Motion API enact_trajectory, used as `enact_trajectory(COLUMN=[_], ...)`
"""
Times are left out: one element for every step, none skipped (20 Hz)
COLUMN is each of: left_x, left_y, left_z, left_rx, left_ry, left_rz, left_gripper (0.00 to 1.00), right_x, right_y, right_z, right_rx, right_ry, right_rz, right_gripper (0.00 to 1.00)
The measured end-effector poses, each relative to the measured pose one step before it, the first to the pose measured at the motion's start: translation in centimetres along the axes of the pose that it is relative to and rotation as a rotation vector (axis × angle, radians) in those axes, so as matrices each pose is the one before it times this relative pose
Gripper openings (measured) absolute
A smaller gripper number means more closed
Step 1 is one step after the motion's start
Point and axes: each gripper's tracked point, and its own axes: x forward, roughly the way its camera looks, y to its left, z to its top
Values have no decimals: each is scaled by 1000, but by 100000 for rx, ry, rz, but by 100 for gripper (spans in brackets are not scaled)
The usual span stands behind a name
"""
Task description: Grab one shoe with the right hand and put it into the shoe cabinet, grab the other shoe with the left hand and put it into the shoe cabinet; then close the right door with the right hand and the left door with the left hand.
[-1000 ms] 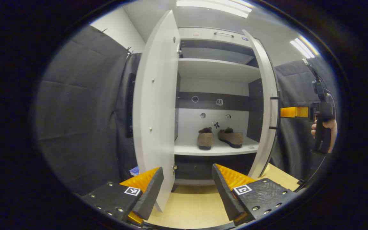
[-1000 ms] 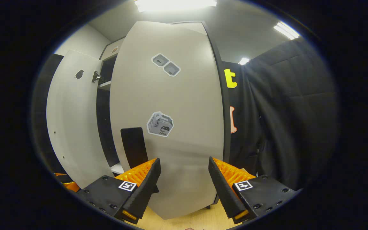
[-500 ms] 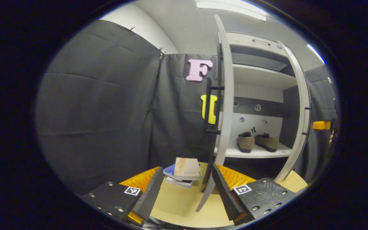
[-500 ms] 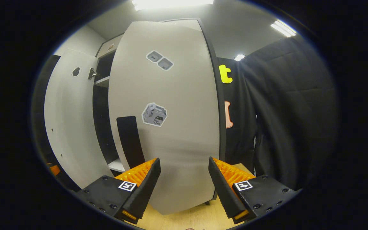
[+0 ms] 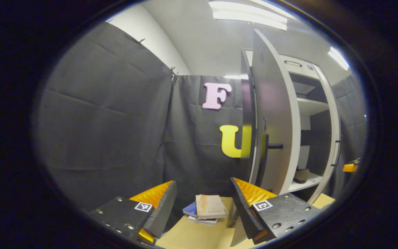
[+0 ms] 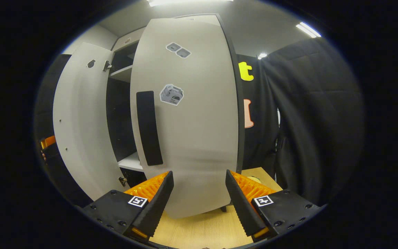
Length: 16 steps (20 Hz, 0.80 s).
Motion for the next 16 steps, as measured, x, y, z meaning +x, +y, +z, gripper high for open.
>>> enact_trajectory(left_x=[355,519,832,648,803,814,858,586,154,325,87,-101,493,290,241,47], left_y=[0,-96,-30,42,-239,-314,-409,-483,-299,-227,-383,32,-238,-61,-152,-123], left_z=[419,239,210,150,99,294,272,340,64,-14,-373,3,217,180,3,16], left_rx=[1220,819,142,-679,-1532,-1688,-1384,-1141,-864,-425,103,1588,935,734,290,-153], left_ry=[-927,-306,-160,-75,-105,-548,-682,-933,-547,262,611,417,184,837,715,622], left_rz=[-2089,-2543,-2576,-2286,-3367,-2788,-3033,-2927,-2237,-1704,-1784,227,-771,71,142,-56], left_gripper=[96,96,89,89,88,88,96,88,88,88,88,96,88,88,88,89], right_x=[-51,-249,-251,-179,75,-31,-20,-161,-131,-136,-116,-37,-52,-4,154,-33], right_y=[-7,76,18,-17,61,-8,85,554,628,446,120,-361,-265,-272,-252,-312], right_z=[-655,-933,-707,-634,-476,-272,-112,-107,48,-111,-30,-19,16,-13,56,11], right_rx=[741,1187,1115,1062,708,332,300,541,1119,1472,1584,927,444,411,262,114], right_ry=[1284,1847,1242,871,460,86,-454,-439,-163,128,-158,-592,-350,-231,-244,-457], right_rz=[-611,-486,-390,-467,-499,-315,584,2633,3249,2769,620,-1244,-1288,-1203,-1225,-1129], right_gripper=[95,93,95,96,96,96,96,96,97,98,98,98,98,98,98,98])
